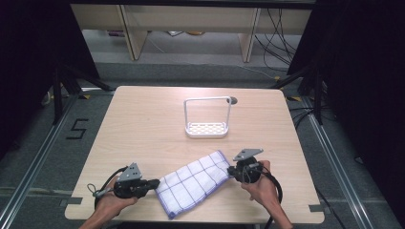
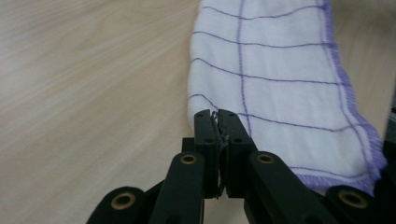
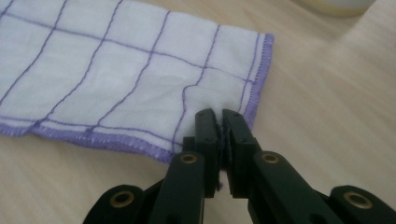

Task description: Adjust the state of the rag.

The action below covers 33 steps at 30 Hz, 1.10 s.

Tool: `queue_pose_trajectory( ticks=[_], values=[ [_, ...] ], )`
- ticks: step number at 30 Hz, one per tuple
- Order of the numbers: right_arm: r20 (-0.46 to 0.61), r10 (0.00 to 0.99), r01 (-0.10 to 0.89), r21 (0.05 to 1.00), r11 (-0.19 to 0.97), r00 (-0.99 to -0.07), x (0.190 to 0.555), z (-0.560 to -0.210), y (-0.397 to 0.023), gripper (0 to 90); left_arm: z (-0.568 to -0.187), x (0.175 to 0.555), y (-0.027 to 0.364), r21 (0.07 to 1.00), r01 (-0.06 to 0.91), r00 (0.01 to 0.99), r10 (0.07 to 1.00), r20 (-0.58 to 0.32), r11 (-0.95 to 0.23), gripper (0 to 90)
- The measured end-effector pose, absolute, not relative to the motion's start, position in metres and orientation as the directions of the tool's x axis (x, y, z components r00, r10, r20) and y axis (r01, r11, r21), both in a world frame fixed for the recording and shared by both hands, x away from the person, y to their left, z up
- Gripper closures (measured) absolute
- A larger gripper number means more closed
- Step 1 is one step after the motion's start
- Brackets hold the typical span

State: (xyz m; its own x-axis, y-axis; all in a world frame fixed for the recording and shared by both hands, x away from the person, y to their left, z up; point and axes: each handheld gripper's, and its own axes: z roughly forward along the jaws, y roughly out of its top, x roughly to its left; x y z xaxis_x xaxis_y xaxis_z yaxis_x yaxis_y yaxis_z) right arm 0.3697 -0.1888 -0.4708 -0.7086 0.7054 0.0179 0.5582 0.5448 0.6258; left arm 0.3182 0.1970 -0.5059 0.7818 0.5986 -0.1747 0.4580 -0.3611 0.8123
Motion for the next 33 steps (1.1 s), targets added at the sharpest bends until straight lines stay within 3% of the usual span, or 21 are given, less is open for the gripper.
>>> queue_pose_trajectory(
  ticks=[18, 20, 21, 23, 24, 30, 33],
  values=[
    [-0.062, 0.606, 0.493, 0.520, 0.698, -0.793, 0.441, -0.478, -0.158, 83.7, -0.512, 0.272, 0.154, 0.788, 0.455, 0.852, 0.460, -0.249, -0.416, 84.8],
    [-0.060, 0.635, 0.511, 0.539, 0.670, -0.770, 0.449, -0.475, -0.160, 74.9, -0.510, 0.273, 0.155, 0.778, 0.452, 0.862, 0.438, -0.256, -0.435, 79.1],
    [-0.060, 0.635, 0.511, 0.539, 0.670, -0.770, 0.449, -0.475, -0.160, 74.9, -0.511, 0.272, 0.153, 0.792, 0.471, 0.850, 0.439, -0.289, -0.389, 79.1],
    [-0.060, 0.676, 0.544, 0.543, 0.640, -0.735, 0.450, -0.471, -0.164, 65.4, -0.510, 0.273, 0.155, 0.789, 0.490, 0.843, 0.431, -0.321, -0.371, 73.3],
    [-0.011, 0.718, 0.597, 0.546, 0.588, -0.696, 0.446, -0.465, -0.168, 59.0, -0.510, 0.274, 0.157, 0.793, 0.497, 0.836, 0.441, -0.327, -0.353, 65.2],
    [0.027, 0.790, 0.630, 0.620, 0.468, -0.613, 0.432, -0.461, -0.182, 47.5, -0.496, 0.300, 0.171, 0.815, 0.528, 0.778, 0.521, -0.351, -0.240, 52.3],
    [0.048, 0.794, 0.646, 0.612, 0.457, -0.607, 0.429, -0.460, -0.183, 47.5, -0.495, 0.325, 0.172, 0.815, 0.517, 0.770, 0.558, -0.309, -0.261, 51.3]
  ],
)
